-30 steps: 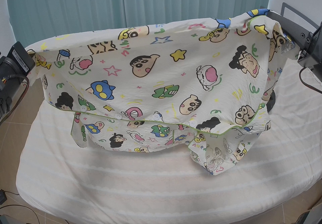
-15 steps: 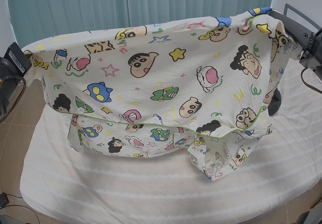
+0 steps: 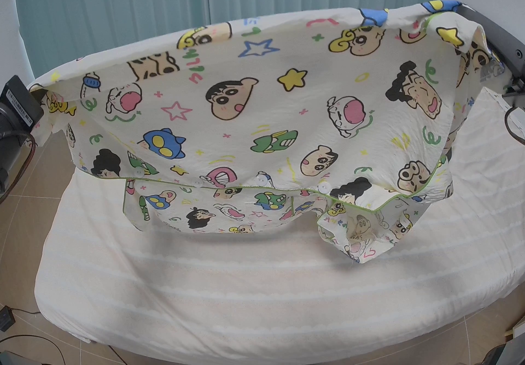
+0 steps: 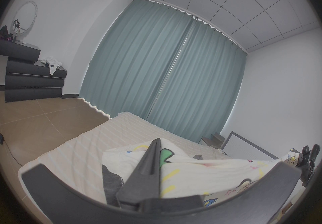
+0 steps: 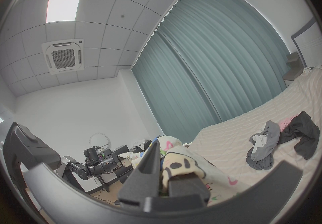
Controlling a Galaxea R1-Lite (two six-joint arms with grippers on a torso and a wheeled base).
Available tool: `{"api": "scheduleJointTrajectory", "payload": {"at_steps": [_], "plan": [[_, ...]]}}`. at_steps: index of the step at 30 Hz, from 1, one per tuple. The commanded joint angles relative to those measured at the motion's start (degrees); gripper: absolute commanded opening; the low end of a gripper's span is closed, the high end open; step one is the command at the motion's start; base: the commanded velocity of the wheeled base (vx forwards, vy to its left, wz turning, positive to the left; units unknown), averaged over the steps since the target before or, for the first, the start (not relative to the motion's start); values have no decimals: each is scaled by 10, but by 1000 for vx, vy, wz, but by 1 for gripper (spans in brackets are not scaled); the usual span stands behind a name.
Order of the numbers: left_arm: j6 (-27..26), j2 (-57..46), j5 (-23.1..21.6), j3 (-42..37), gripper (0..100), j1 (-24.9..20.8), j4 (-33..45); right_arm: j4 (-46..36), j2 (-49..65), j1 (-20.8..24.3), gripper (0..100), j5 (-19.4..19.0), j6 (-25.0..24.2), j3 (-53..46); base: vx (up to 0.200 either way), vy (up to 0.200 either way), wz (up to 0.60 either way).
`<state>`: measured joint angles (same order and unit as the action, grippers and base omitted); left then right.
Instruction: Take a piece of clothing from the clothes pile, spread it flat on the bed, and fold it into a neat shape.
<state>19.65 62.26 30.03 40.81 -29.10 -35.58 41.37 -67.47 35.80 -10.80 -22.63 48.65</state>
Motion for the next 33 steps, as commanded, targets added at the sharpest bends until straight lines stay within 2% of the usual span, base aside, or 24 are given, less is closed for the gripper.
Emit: {"api": "scheduleJointTrajectory", "payload": {"at_steps": [1,4,26,33], "plan": [[0,-17,1,-1,0,-3,0,0,24,8,0,-2,11,-3,-200,0,0],[0,-28,2,-6,0,-4,0,-1,36,8,0,-2,20,-15,-200,0,0],[0,-57,-1,-86,0,-5,13,-4,23,1,0,1,28,-29,0,0,0],[2,-21,-1,-126,0,2,24,-5,-43,-45,0,3,22,-56,0,0,0]]}}
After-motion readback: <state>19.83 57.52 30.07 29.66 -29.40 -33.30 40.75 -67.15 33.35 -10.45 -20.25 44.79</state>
